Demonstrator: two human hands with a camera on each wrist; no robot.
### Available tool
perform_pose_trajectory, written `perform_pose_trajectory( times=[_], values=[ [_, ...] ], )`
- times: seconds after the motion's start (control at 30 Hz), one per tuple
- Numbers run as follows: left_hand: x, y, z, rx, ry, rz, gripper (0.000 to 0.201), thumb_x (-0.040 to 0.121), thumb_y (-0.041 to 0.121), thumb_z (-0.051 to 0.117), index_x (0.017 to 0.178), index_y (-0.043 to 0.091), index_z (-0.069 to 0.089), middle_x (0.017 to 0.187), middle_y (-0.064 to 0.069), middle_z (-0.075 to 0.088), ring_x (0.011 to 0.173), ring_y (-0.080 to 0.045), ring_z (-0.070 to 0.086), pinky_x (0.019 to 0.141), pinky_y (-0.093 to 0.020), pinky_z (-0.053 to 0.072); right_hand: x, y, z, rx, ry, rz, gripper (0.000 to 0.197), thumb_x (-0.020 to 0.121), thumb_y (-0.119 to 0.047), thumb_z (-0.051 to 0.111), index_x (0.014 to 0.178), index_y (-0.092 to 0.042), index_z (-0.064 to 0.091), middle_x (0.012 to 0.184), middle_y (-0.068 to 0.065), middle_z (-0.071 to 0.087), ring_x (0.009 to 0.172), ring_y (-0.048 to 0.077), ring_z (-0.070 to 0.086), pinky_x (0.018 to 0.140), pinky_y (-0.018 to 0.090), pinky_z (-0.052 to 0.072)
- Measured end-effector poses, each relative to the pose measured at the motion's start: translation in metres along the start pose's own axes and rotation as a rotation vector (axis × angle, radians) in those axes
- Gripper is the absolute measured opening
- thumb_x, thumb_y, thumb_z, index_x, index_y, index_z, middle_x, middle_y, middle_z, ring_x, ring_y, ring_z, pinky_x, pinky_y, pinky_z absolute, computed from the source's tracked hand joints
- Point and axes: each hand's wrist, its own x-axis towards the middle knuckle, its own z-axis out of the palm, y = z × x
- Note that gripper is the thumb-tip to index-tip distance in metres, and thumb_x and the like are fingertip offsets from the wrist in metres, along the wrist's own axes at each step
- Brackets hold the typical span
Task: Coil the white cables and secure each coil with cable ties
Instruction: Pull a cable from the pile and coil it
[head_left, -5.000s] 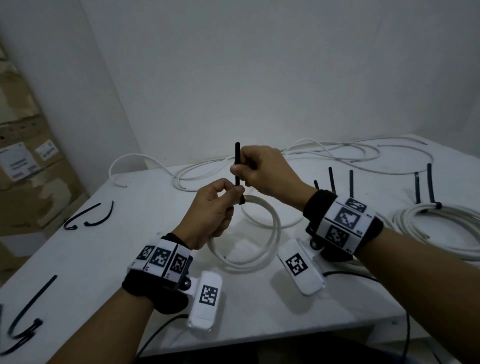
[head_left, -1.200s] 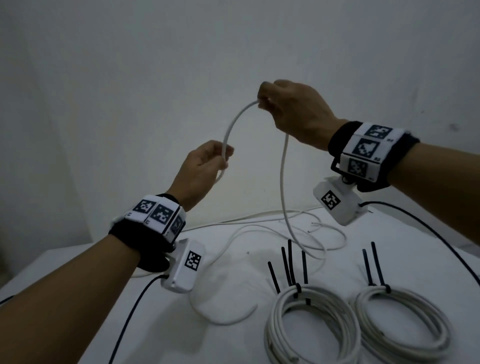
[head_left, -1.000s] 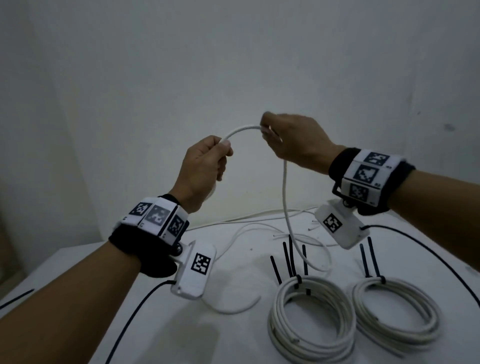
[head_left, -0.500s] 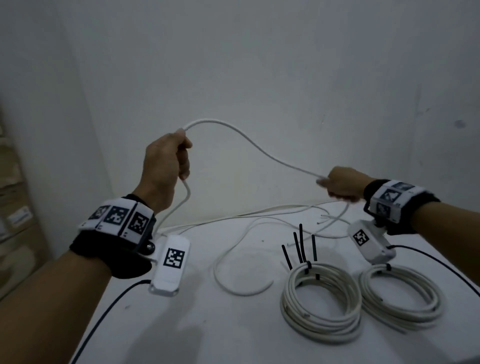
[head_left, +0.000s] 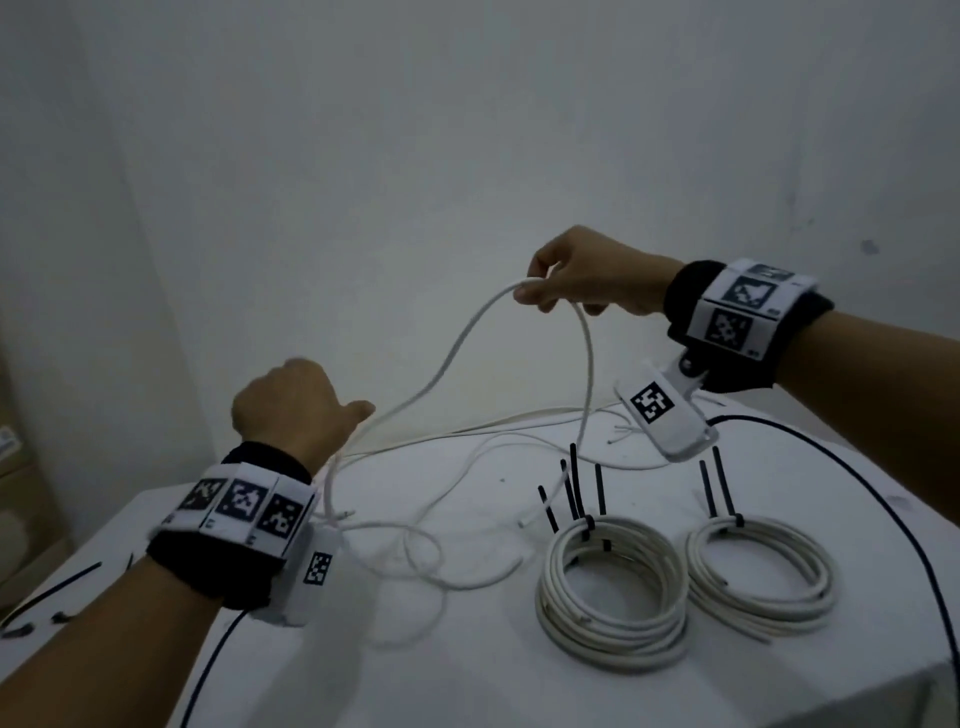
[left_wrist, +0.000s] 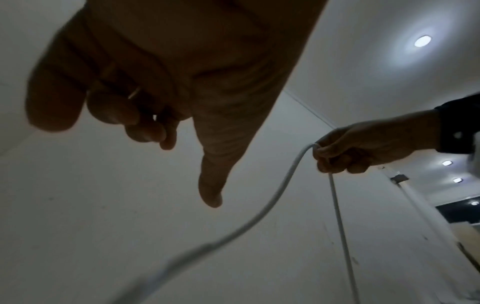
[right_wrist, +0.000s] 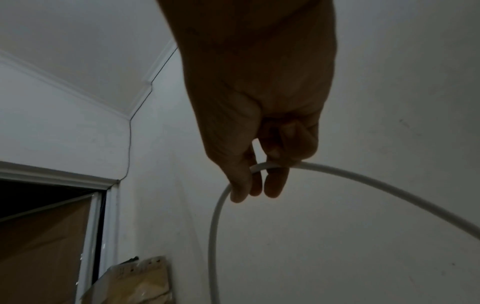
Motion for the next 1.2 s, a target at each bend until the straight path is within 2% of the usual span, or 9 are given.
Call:
perform_pose_trajectory(
  times=[0.13, 0.23, 0.3, 0.37, 0.47, 0.53, 0.8, 1.07, 1.2],
  values=[
    [-0.003, 0.018, 0.001, -0.384, -0.105, 0.289, 0.082, 0.073, 0.045, 0.079, 0.138, 0.015, 0.039, 0.127, -0.007, 0.054, 0.119, -0.025, 0.051, 0.094, -0.034, 0.043, 0.001, -0.014, 0.022, -0.015, -0.019, -0.052, 0.023, 0.083, -0.028, 0.072, 0.066, -0.014, 0.064, 0.064, -0.001, 0.064, 0.039, 0.007, 0.034, 0.04, 0.02, 0.026],
    [-0.017, 0.034, 0.004, -0.911, -0.448, 0.382, 0.043, 0.093, 0.025, 0.06, 0.134, 0.014, 0.051, 0.111, 0.002, 0.068, 0.102, -0.017, 0.064, 0.099, -0.037, 0.047, 0.002, -0.021, 0.037, -0.036, 0.015, -0.074, 0.024, 0.083, -0.027, 0.071, 0.071, -0.007, 0.067, 0.066, 0.006, 0.062, 0.039, 0.008, 0.036, 0.04, 0.021, 0.03],
    [-0.025, 0.037, 0.004, -1.25, -0.613, 0.283, 0.034, 0.1, 0.025, 0.04, 0.121, 0.007, 0.06, 0.082, -0.008, 0.071, 0.07, -0.026, 0.066, 0.078, -0.042, 0.056, 0.004, -0.024, 0.043, -0.04, 0.046, -0.093, 0.024, 0.082, -0.024, 0.07, 0.074, -0.002, 0.068, 0.064, 0.01, 0.058, 0.04, 0.012, 0.037, 0.038, 0.02, 0.031],
    [-0.029, 0.035, 0.004, -1.412, -0.678, 0.248, 0.046, 0.101, 0.037, 0.035, 0.101, 0.003, 0.067, 0.054, -0.005, 0.049, 0.042, -0.019, 0.044, 0.045, -0.028, 0.043, 0.005, -0.026, 0.048, -0.042, 0.046, -0.116, 0.021, 0.083, -0.021, 0.069, 0.076, -0.002, 0.069, 0.062, 0.008, 0.057, 0.038, 0.012, 0.039, 0.037, 0.02, 0.033],
    [-0.025, 0.029, -0.002, -1.584, -0.572, 0.221, 0.049, 0.098, 0.044, 0.042, 0.064, 0.014, 0.059, 0.046, 0.005, 0.025, 0.035, -0.007, 0.02, 0.037, -0.016, 0.014, 0.006, -0.023, 0.057, -0.034, 0.027, -0.115, 0.021, 0.086, -0.022, 0.067, 0.075, -0.004, 0.068, 0.056, -0.001, 0.055, 0.033, 0.004, 0.04, 0.036, 0.019, 0.034],
    [-0.018, 0.019, -0.01, -1.708, -0.49, 0.202, 0.045, 0.098, 0.042, 0.041, 0.063, 0.017, 0.051, 0.046, 0.007, 0.023, 0.033, -0.005, 0.018, 0.039, -0.016, 0.009, 0.005, -0.011, 0.067, -0.09, -0.011, -0.062, 0.018, 0.085, -0.023, 0.068, 0.075, -0.008, 0.067, 0.055, -0.003, 0.055, 0.031, 0.001, 0.043, 0.034, 0.016, 0.033],
    [-0.003, -0.019, -0.007, -1.652, -0.291, 0.169, 0.041, 0.102, 0.041, 0.034, 0.076, 0.015, 0.051, 0.046, 0.009, 0.028, 0.034, -0.004, 0.022, 0.034, -0.016, 0.018, -0.026, 0.054, 0.132, 0.055, -0.453, 0.26, 0.028, 0.097, -0.027, 0.049, 0.087, -0.003, 0.059, 0.077, 0.017, 0.067, 0.053, 0.021, 0.06, 0.039, 0.023, 0.046],
    [-0.005, -0.026, 0.036, -1.509, -0.276, 0.052, 0.037, 0.103, 0.03, 0.038, 0.073, 0.013, 0.053, 0.063, -0.001, 0.052, 0.055, -0.013, 0.046, 0.044, -0.021, 0.034, -0.023, 0.051, 0.14, 0.855, -0.172, 0.476, 0.028, 0.1, -0.015, 0.044, 0.078, 0.0, 0.051, 0.055, 0.019, 0.062, 0.046, 0.024, 0.064, 0.046, 0.028, 0.055],
    [-0.012, -0.014, 0.047, -1.536, -0.272, -0.046, 0.037, 0.104, 0.026, 0.032, 0.07, 0.015, 0.045, 0.086, -0.012, 0.072, 0.082, -0.028, 0.067, 0.07, -0.036, 0.052, -0.025, 0.038, 0.165, 1.098, -0.148, 0.61, 0.028, 0.101, -0.01, 0.038, 0.077, 0.0, 0.047, 0.049, 0.02, 0.061, 0.043, 0.025, 0.064, 0.042, 0.027, 0.054]
  ],
)
